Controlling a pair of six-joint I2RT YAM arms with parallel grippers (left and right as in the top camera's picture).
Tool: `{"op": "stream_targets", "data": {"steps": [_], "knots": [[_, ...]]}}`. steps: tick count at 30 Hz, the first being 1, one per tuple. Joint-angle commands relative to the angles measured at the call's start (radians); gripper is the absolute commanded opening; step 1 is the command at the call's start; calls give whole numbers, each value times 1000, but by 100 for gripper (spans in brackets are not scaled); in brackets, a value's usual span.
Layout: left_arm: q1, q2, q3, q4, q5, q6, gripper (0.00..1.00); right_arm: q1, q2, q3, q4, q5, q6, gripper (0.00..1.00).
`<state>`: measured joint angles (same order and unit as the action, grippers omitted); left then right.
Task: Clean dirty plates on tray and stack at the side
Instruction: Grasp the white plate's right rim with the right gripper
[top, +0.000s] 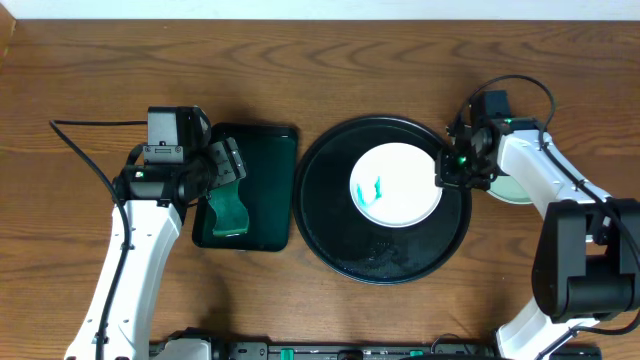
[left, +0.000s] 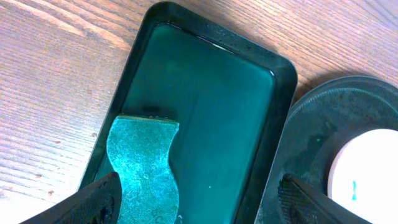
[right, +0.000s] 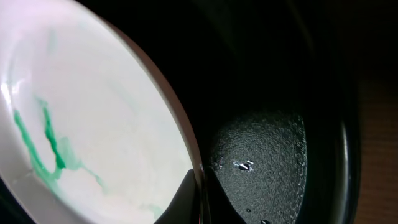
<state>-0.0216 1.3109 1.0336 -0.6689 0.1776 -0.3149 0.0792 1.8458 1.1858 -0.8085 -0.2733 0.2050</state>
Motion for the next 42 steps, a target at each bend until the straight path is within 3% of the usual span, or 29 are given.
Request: {"op": "stream_targets", "data": {"steps": [1,16,25,28,30,32,34,37,42], "knots": [[1,-3,18,0,2,4,81,25,5,-7,1,41,57,2],[1,-3,18,0,2,4,81,90,5,-17,0,130,131,2],[1,-3,18,1,2,4,81,108,5,-17,11,161,131,11],[1,-3,18,0,2,4,81,108,5,-17,16,180,127,17],[1,-3,18,0,2,4,81,108,5,-17,23,180,127,30],[1,-3,18,0,2,4,81,108,5,-17,28,179,127,33],[1,-3,18,0,2,4,81,108,5,-17,35,179,127,45],[1,-3,18,0,2,4,81,108,5,-17,42,179,113,52],[1,-3,18,0,2,4,81,108,5,-17,66,179,14,54]]}}
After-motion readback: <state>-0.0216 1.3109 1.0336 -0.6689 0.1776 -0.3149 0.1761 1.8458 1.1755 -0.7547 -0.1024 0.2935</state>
